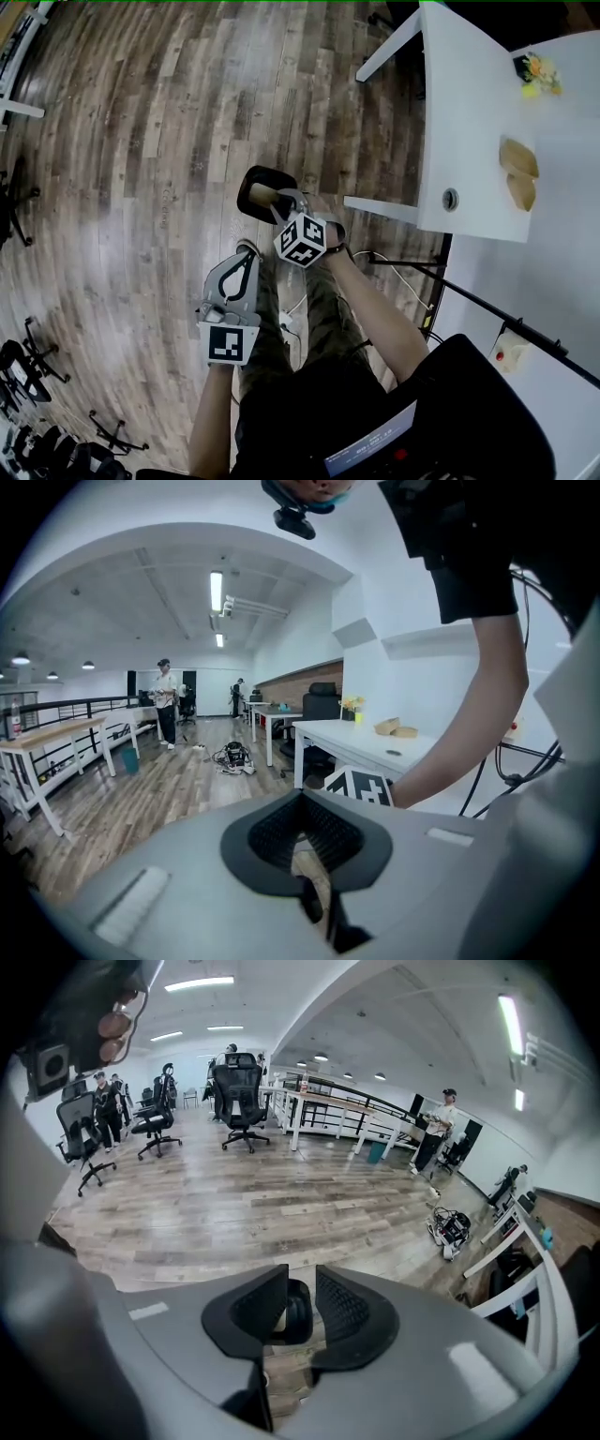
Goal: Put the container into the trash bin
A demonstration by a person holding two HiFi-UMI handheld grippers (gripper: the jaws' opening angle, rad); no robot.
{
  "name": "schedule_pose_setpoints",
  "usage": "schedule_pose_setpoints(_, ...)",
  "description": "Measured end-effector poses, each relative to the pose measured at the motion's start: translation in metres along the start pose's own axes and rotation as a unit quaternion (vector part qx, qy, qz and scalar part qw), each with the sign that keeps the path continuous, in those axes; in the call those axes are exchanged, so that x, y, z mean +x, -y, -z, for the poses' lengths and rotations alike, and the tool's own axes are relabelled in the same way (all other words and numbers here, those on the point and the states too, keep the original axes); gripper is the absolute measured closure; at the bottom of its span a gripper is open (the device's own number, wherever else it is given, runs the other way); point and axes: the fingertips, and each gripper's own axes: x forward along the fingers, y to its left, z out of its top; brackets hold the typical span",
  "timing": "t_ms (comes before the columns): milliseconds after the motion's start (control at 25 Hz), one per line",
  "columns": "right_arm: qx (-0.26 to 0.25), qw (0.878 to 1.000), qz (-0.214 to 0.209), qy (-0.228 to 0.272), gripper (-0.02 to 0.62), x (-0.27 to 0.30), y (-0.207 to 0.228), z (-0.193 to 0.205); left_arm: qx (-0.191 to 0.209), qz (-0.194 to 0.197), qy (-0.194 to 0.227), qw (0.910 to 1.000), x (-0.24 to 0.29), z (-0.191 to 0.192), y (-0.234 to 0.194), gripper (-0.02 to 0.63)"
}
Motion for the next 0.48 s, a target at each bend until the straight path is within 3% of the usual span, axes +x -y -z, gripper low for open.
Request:
schedule_pose_setpoints(240,-0.004,1.0,0.007,0.005,0.488,-0.043,0.013,-0.013,-0.002,0.01,0.016,0.9998,0.002,-0.036,0.002,0.607)
schedule_pose_setpoints(480,0.009,1.0,0.009,0.024,0.502,-0.085,0.017,-0.037,0.023,0.011,0.045,0.9987,0.001,-0.08,0.001,0.607)
